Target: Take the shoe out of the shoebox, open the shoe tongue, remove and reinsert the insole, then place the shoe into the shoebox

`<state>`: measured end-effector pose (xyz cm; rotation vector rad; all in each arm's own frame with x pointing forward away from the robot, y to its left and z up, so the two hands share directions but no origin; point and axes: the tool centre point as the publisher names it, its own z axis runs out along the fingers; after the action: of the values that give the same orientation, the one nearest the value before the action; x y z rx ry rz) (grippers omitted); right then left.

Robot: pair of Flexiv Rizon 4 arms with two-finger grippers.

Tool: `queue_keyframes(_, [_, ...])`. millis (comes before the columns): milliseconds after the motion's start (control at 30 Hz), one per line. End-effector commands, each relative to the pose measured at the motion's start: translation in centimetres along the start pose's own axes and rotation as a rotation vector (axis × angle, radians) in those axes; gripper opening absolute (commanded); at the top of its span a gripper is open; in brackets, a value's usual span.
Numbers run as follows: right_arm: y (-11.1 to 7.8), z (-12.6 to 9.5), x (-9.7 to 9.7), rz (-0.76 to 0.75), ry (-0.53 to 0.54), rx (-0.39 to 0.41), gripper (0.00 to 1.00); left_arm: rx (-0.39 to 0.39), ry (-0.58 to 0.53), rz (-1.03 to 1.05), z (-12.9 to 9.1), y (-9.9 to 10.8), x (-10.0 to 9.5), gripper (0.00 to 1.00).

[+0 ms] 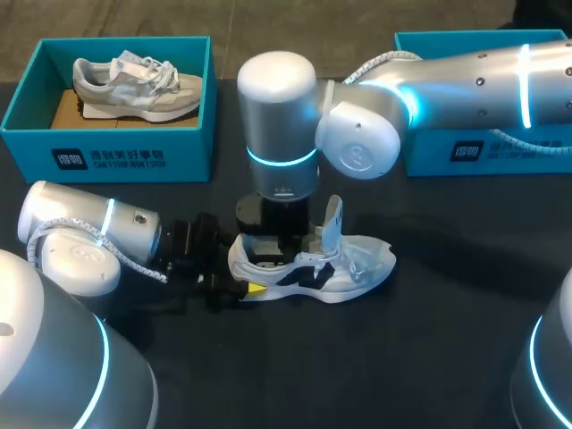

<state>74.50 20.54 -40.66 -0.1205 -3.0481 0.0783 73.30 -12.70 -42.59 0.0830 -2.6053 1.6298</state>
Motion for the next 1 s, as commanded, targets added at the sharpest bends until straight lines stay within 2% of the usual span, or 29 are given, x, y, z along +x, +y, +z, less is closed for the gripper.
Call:
queue_keyframes(33, [0.0,3.8,1.7,-0.001,0.014,0.006,0.43,-0.004,0.000,-0.001,0.1,0.3,-0.2,0.00])
queue_keyframes(333, [0.0,4.6,2.2,0.006,0.028,0.016,0.35,-0.004,0.000,-0.001,0.1,0.3,-0.2,0.00])
queue_keyframes(400, [0.1,4.7,2.3,0.007,0.030,0.015,0.25,-0.004,0.000,-0.001,0.1,0.3,-0.2,0.00])
queue_keyframes(467, [0.2,4.9,2.4,0.007,0.031,0.014,0.21,-0.004,0.000,-0.001,0.1,0.3,-0.2,0.00])
queue_keyframes(533, [0.3,5.0,2.5,0.006,0.032,0.015,0.02,-0.004,0.000,-0.001,0.1,0.3,-0.2,0.00])
queue_keyframes(567, [0.4,5.1,2.5,0.006,0.032,0.015,0.00,-0.004,0.000,-0.001,0.1,0.3,-0.2,0.00])
queue_keyframes(733, [0.1,4.9,2.6,0.013,0.024,0.018,0.00,-0.004,0.000,-0.001,0.1,0.3,-0.2,0.00])
queue_keyframes(1000, [-0.7,2.6,2.3,0.050,-0.046,0.013,0.00,-0.004,0.000,-0.001,0.1,0.3,-0.2,0.00])
